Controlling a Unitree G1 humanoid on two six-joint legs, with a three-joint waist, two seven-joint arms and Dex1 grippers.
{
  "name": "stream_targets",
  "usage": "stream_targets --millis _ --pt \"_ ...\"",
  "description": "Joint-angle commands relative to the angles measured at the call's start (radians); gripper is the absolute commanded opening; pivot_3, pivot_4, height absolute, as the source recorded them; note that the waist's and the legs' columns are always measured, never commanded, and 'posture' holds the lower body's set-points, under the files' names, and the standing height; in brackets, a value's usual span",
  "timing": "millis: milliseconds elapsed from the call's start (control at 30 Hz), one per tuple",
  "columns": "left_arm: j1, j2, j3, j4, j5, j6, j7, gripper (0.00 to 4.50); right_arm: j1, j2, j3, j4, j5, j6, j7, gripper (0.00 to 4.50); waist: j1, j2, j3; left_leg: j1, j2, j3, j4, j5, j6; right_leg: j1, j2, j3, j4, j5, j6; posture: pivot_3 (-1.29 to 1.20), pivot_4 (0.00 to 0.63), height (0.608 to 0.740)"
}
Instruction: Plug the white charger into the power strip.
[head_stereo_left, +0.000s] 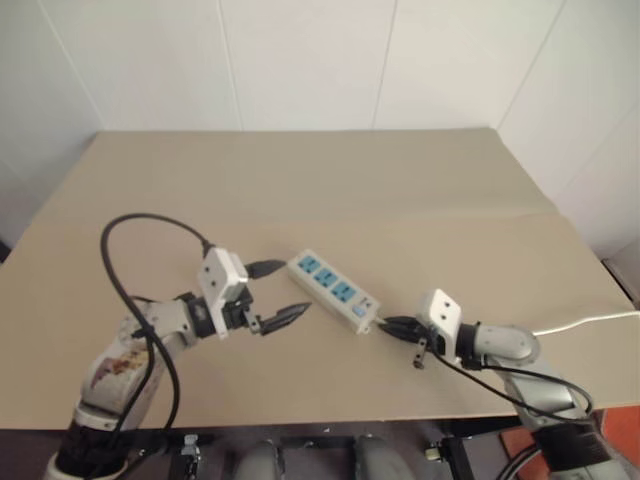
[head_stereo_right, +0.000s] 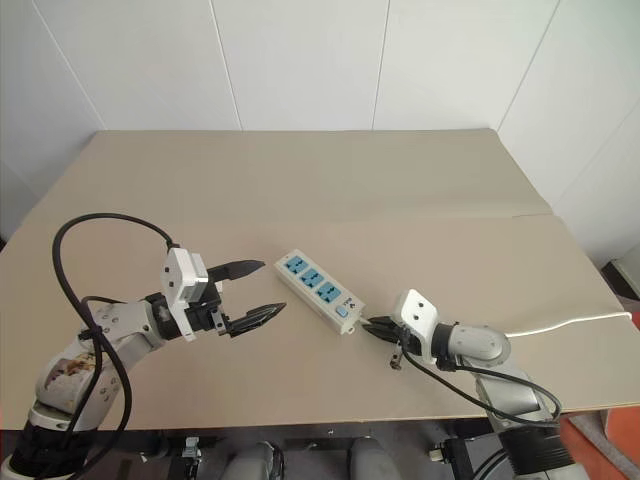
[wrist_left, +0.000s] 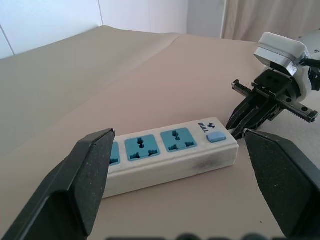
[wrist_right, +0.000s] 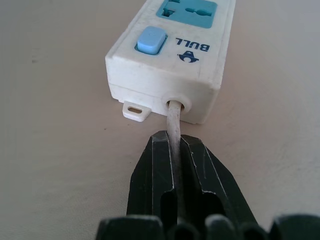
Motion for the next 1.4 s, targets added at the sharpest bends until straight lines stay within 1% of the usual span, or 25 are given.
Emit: stream_targets --millis 33,67,167,267,333,433,500,600,700,833,1133,1400 --pt "0.000 0.010 0.018 -0.031 -0.007 -0.016 -0.010 4.50 0.015 -0.028 -0.043 -0.033 0.045 0.032 0.018 1.32 0.001 0.000 0.000 0.000 0.000 0.000 0.000 0.000 0.000 0.000 0.000 0.000 0.000 0.000 0.000 0.00 0.150 0.740" --pt "0.003 0.012 0.020 -0.034 -0.012 -0.015 -0.014 4.50 0.026 -0.042 -0.054 -0.047 0.061 0.038 0.032 1.62 0.002 0.000 0.000 0.000 0.000 0.000 0.000 0.000 0.000 0.000 0.000 0.000 0.000 0.000 0.000 0.00 0.150 0.740" --pt "0.011 0.013 0.026 -0.040 -0.021 -0.011 -0.017 4.50 0.072 -0.066 -0.104 -0.099 0.118 0.068 0.035 2.74 0.007 0.000 0.000 -0.002 0.000 0.000 0.000 0.000 0.000 0.000 0.000 -0.001 -0.001 0.000 0.000 0.00 0.150 0.740" --pt "0.019 0.014 0.031 -0.043 -0.028 -0.009 -0.018 4.50 0.118 -0.063 -0.159 -0.162 0.180 0.104 0.018 3.78 0.007 0.000 0.000 -0.002 0.000 -0.001 0.000 0.000 0.000 0.000 0.000 0.000 -0.001 0.000 0.000 0.00 0.150 0.740" --pt "0.019 0.014 0.032 -0.040 -0.030 -0.011 -0.021 4.50 0.134 -0.035 -0.183 -0.198 0.198 0.110 -0.026 4.44 0.004 0.000 0.000 -0.001 0.000 -0.001 0.000 0.000 0.000 0.000 0.000 0.000 -0.001 0.000 0.000 0.00 0.150 0.740" --pt "0.010 0.010 0.030 -0.029 -0.032 -0.013 -0.027 4.50 0.114 0.070 -0.182 -0.222 0.173 0.084 -0.160 4.48 -0.003 0.000 0.000 0.000 0.000 0.000 0.000 0.000 0.000 0.000 0.001 0.001 0.000 0.000 0.000 0.00 0.150 0.740" --pt "0.004 0.009 0.028 -0.024 -0.032 -0.013 -0.031 4.50 0.093 0.139 -0.164 -0.227 0.166 0.088 -0.220 4.48 -0.003 0.000 0.000 0.000 0.001 0.000 0.000 0.000 0.000 0.000 0.002 0.001 0.000 0.000 0.000 0.00 0.150 0.740" --pt "-0.003 0.008 0.025 -0.019 -0.031 -0.015 -0.038 4.50 0.073 0.213 -0.111 -0.228 0.132 0.079 -0.276 4.48 0.000 0.000 0.000 -0.001 0.001 0.000 0.000 0.000 0.000 0.000 0.002 0.001 0.000 0.000 0.000 0.00 0.150 0.740" --pt "-0.005 0.008 0.024 -0.018 -0.030 -0.014 -0.043 4.50 0.061 0.260 -0.064 -0.189 0.097 0.047 -0.297 4.48 0.003 0.000 0.000 -0.001 0.001 0.000 0.000 0.000 0.000 -0.001 0.001 0.000 -0.001 0.000 0.000 0.00 0.150 0.740" --pt "-0.002 0.006 0.024 -0.023 -0.032 -0.010 -0.045 4.50 0.037 0.280 -0.028 -0.113 0.069 0.001 -0.288 4.48 0.004 0.000 0.000 -0.002 0.000 0.000 0.000 0.000 0.000 -0.001 0.000 0.000 -0.001 0.000 0.000 0.00 0.150 0.740" --pt "0.018 0.009 0.033 -0.036 -0.042 -0.008 -0.040 4.50 0.015 0.278 -0.006 -0.012 0.049 -0.051 -0.269 4.48 0.000 0.000 0.000 -0.001 0.000 0.000 0.000 0.000 0.000 -0.001 0.001 0.000 0.000 0.000 0.000 0.00 0.150 0.740" --pt "0.023 0.014 0.034 -0.038 -0.048 -0.010 -0.042 4.50 0.016 0.264 0.004 -0.049 0.087 -0.034 -0.216 4.48 0.000 0.000 0.000 0.000 0.001 0.000 0.000 0.000 0.000 0.000 0.001 0.000 0.000 0.000 0.000 0.00 0.150 0.740"
